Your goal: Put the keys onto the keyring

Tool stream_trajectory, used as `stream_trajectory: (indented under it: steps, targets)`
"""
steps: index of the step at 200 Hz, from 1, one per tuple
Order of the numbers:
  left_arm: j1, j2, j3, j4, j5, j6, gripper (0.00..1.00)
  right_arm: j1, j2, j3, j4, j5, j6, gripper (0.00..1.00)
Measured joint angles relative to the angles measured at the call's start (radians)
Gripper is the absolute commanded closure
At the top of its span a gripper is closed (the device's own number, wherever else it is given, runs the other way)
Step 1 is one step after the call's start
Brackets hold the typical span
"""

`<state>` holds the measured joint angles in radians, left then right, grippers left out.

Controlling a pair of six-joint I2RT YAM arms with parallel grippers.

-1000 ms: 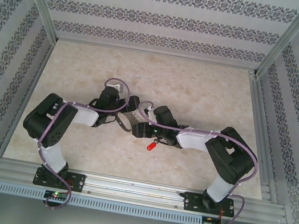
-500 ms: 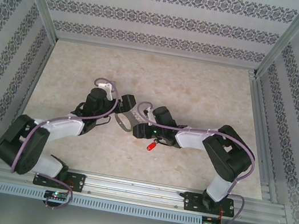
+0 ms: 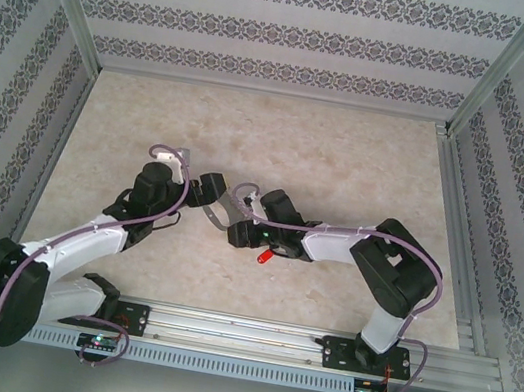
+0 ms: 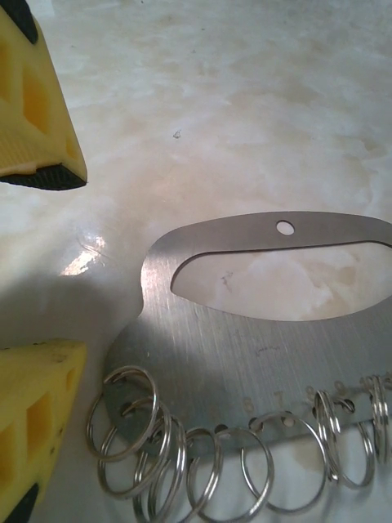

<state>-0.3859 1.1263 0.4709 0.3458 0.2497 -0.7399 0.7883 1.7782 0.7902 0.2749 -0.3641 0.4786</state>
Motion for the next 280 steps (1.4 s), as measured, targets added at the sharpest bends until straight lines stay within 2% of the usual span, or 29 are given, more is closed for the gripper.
stream_trajectory:
  steps: [86, 158, 280]
  targets:
    - [0.0, -0.039, -0.007, -0.06, -0.017, 0.03, 0.0, 0.0, -0.03, 0.017, -0.084, 0.085, -0.037, 0.44]
    - [0.0, -0.056, -0.007, -0.074, -0.022, 0.037, 0.0, 0.0, 0.013, 0.084, -0.108, 0.123, -0.047, 0.44]
    - [0.0, -0.073, -0.007, -0.078, -0.023, 0.041, 0.0, -0.008, -0.037, 0.005, -0.106, 0.158, -0.059, 0.44]
